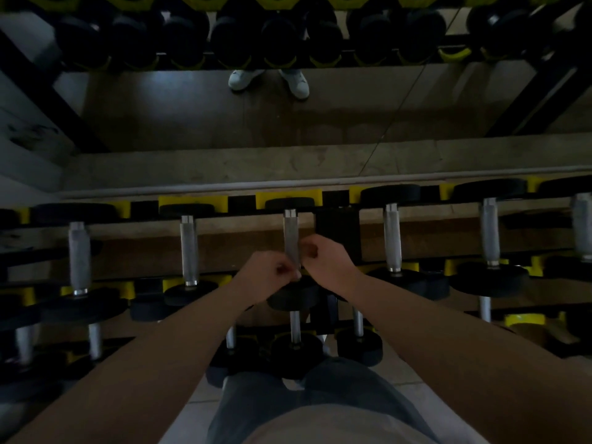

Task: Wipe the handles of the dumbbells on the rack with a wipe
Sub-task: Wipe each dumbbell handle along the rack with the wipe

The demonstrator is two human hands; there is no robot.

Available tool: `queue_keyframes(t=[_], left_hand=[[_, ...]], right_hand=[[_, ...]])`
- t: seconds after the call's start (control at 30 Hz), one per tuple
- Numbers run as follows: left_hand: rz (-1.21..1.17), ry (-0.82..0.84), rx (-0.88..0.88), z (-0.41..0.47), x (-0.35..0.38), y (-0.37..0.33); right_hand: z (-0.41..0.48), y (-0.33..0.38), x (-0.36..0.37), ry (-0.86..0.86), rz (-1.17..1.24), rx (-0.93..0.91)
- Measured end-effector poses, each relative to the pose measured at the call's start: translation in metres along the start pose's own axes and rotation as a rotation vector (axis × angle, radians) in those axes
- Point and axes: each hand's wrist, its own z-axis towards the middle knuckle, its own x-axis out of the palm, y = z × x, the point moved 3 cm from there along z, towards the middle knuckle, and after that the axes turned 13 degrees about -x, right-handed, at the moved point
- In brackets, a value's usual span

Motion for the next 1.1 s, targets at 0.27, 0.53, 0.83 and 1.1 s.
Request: queue_keyframes(t=[0.27,0.53,0.83,1.1], left_hand=[[-0.794,-0.148,-0.299,0.041,-0.020,0.006],[-0.407,0.225,-0.403,0.040,0.005,0.023],[-0.627,0.299,-0.420,0.058,-0.004,0.012],[-1.093,0.297,-0.521,0.070,-0.013,0.004]], right_hand=[[-0.002,-0.003,-0.010,0.002,0.039,0.069],[-0.003,-0.017,-0.010,0.160,-0.043,0.139],[-0.002,-0.022,-0.012,0.149,0.020,0.152],[-0.003,-0.028,-0.012,0.200,0.040,0.174]])
